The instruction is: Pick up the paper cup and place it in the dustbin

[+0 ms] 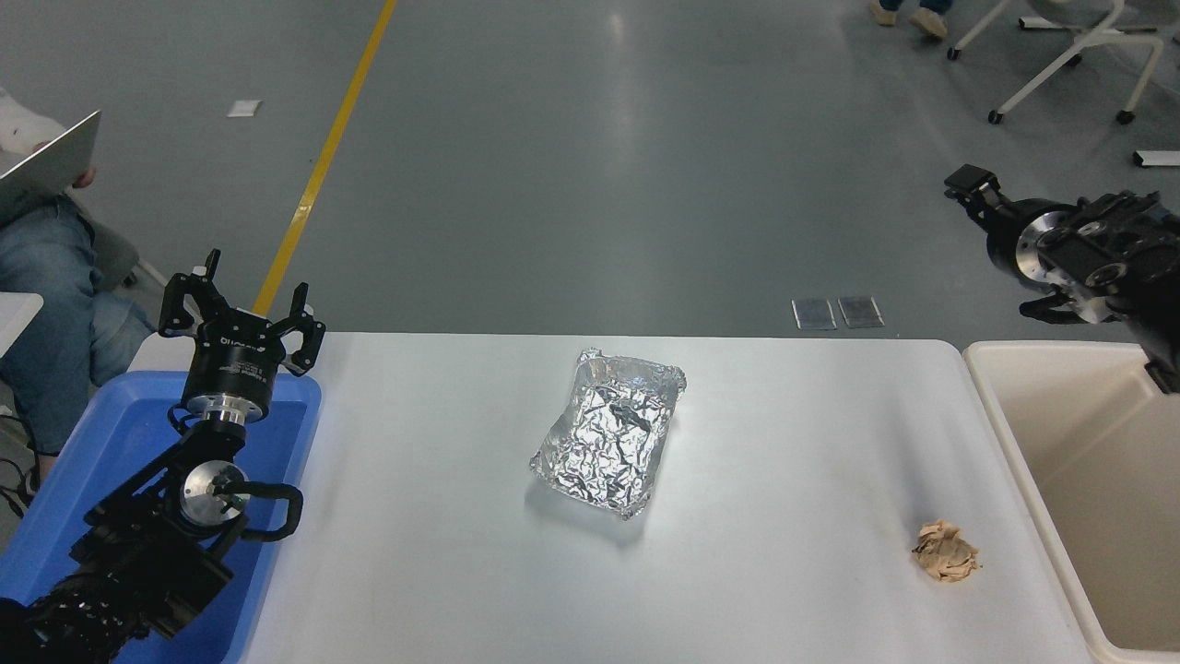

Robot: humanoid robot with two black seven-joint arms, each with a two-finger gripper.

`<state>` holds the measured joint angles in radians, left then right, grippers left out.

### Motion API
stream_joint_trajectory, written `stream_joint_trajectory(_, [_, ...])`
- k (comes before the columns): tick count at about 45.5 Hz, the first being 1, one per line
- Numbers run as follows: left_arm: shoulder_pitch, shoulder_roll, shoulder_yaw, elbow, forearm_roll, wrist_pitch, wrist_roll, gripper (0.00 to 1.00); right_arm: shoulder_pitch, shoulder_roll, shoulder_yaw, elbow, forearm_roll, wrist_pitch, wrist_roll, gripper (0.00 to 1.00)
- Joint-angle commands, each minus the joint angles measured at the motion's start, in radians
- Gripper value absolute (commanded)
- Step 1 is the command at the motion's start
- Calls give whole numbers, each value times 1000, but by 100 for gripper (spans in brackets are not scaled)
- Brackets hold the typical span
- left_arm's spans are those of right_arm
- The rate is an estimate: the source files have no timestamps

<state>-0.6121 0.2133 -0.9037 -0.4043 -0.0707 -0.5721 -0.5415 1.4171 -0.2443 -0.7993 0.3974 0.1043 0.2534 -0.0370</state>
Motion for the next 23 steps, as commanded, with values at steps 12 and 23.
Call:
stream_joint_trajectory(12, [0, 0, 0, 1, 0, 1, 0, 99, 486, -16, -185, 671, -130, 360, -4, 100])
stream_joint_trajectory(23, [0, 0, 0, 1, 0, 1, 0, 99, 695, -90, -268, 923, -135, 471, -23, 100])
